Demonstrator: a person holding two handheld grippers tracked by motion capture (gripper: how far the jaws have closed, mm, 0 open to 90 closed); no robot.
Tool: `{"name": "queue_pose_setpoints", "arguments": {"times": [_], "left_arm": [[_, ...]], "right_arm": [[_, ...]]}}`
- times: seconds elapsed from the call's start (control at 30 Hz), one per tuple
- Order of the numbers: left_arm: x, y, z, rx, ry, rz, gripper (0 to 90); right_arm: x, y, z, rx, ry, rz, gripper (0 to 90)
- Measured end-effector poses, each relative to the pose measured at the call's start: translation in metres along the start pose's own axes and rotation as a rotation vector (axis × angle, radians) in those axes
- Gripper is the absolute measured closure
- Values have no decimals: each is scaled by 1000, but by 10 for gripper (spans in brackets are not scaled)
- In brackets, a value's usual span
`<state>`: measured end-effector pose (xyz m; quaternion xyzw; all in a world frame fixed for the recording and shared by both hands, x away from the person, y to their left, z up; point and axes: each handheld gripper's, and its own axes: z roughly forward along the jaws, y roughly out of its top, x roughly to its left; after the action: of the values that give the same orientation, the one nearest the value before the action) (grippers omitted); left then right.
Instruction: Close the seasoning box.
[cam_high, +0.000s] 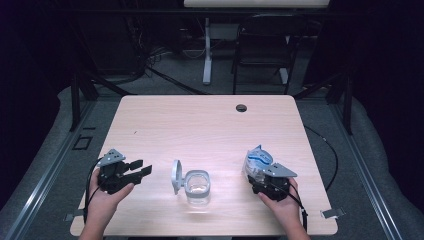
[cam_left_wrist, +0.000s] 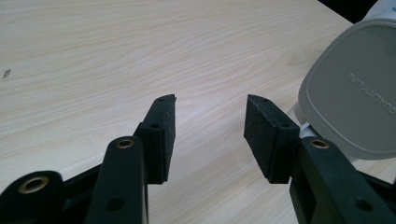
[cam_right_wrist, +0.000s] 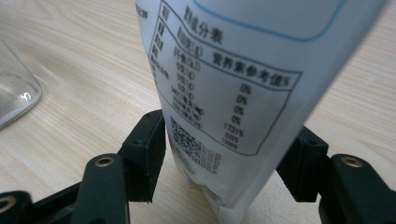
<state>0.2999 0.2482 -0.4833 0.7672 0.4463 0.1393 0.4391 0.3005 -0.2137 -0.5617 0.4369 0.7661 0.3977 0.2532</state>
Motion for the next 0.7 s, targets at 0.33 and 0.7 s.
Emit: {"name": "queue_pose_setpoints", "arguments": {"times": [0.33, 0.7], "left_arm": [[0, 0, 0, -1, 2, -4, 538], [1, -1, 0, 3, 3, -3, 538]], "right_arm": [[4, -3, 5, -16, -24, -26, 384], [2, -4, 11, 6, -24, -36, 381]]}}
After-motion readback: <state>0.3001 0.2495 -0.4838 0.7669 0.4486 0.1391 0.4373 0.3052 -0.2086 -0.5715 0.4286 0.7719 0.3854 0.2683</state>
